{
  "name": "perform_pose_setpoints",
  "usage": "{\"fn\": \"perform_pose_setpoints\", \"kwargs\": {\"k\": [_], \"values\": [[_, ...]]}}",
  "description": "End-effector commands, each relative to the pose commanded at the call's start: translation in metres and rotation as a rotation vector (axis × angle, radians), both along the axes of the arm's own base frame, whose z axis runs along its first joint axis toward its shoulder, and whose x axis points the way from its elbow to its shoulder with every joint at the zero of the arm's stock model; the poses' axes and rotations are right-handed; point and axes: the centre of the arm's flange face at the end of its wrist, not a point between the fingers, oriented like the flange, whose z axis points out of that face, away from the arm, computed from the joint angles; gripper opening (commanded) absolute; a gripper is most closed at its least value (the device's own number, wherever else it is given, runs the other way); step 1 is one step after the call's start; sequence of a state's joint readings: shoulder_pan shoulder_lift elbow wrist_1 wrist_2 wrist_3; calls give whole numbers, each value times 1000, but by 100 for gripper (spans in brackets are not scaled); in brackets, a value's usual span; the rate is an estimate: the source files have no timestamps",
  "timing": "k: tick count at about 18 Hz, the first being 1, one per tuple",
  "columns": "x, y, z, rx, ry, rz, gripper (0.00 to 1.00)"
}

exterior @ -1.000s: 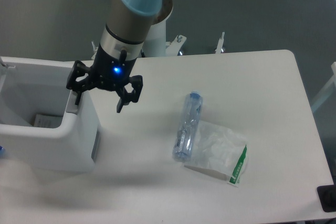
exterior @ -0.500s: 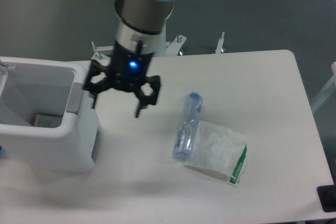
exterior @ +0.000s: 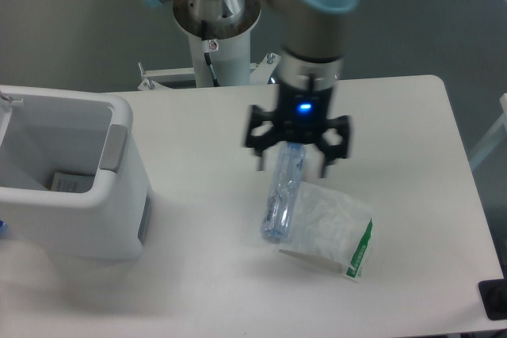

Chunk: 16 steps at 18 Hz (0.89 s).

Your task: Open the trash can

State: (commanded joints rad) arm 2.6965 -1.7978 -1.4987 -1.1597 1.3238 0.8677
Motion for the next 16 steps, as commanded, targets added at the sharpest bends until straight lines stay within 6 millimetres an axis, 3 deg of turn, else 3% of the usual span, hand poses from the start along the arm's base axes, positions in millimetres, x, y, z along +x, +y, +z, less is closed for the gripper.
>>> {"fn": "perform_pose_setpoints", "kwargs": {"k": [3, 9, 12, 16], "values": [[-22, -22, -8, -23, 33, -86, 100], [-66, -44, -61, -83, 20, -216, 100], [-80, -48, -79, -177, 30, -249, 100], [-80, -49, -82, -208, 32, -247, 100]]}}
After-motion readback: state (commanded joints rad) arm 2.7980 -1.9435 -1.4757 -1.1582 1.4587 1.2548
